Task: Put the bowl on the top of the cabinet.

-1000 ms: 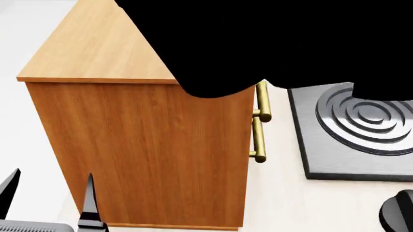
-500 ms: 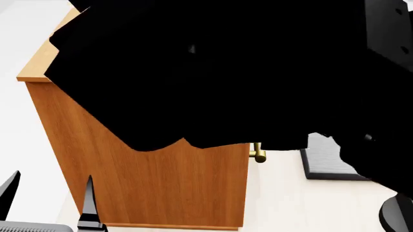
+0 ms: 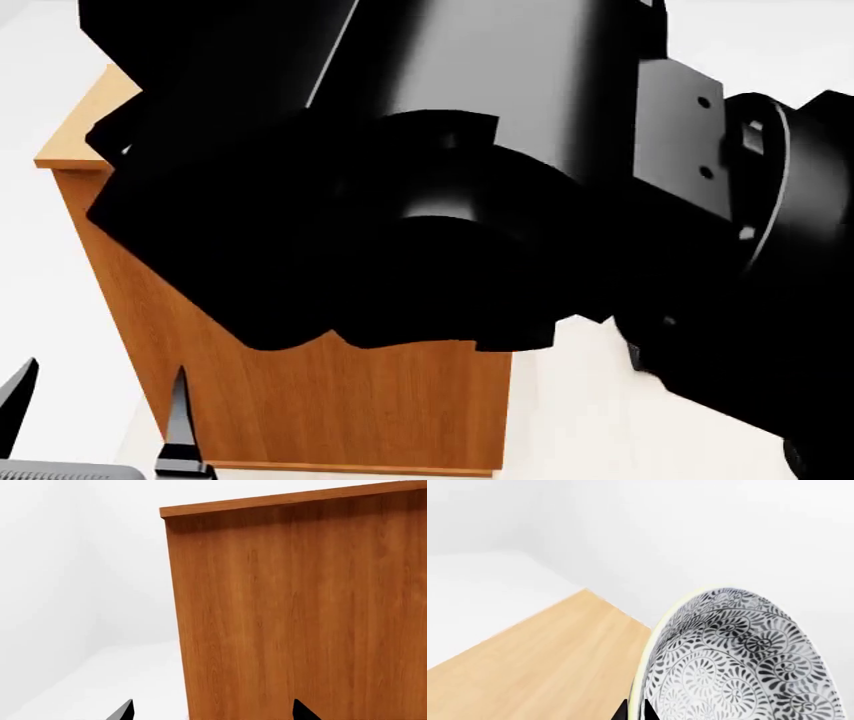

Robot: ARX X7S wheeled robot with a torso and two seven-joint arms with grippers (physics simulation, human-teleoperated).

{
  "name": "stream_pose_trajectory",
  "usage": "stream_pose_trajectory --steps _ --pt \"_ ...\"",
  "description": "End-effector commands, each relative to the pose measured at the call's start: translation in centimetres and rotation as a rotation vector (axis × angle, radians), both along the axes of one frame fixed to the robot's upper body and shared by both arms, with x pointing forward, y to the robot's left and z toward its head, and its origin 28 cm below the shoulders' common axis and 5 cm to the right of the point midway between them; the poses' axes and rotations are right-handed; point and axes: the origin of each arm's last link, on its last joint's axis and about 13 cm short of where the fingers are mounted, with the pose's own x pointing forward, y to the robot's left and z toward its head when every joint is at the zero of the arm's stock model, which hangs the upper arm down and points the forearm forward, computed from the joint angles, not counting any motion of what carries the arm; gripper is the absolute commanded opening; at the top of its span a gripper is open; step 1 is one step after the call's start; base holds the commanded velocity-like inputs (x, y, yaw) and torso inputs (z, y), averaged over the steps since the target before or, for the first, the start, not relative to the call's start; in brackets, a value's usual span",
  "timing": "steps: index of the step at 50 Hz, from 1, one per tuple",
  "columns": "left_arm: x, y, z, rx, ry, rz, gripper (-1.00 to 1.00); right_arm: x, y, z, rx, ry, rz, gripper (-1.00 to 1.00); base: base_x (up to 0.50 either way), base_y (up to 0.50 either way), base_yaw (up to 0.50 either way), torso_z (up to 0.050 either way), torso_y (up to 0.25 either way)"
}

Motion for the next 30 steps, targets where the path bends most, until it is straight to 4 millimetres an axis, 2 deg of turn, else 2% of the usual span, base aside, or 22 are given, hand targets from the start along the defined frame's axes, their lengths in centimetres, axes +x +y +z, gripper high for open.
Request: stream_pose_trajectory --steps 1,15,20,30 --pt "0.1 0.1 -0.2 -0.003 0.005 0.004 1.00 0.7 0.3 -1.2 -0.036 0.003 -0.009 -1.00 0.00 0.00 0.00 0.000 0.000" --pt "0.2 0.2 -0.4 -0.005 0.008 0.006 1.00 0.9 0.2 -0.9 -0.031 0.000 -0.021 -1.00 0.00 0.00 0.00 0.000 0.001" --pt "0.1 0.2 -0.3 -0.005 0.007 0.006 1.00 1.3 0.6 -2.1 -0.036 0.003 -0.016 -1.00 0.00 0.00 0.00 0.000 0.000" --pt "0.1 0.2 -0.3 -0.008 0.005 0.006 1.00 1.3 1.0 -2.6 -0.053 0.003 -0.008 -1.00 0.00 0.00 0.00 0.000 0.001"
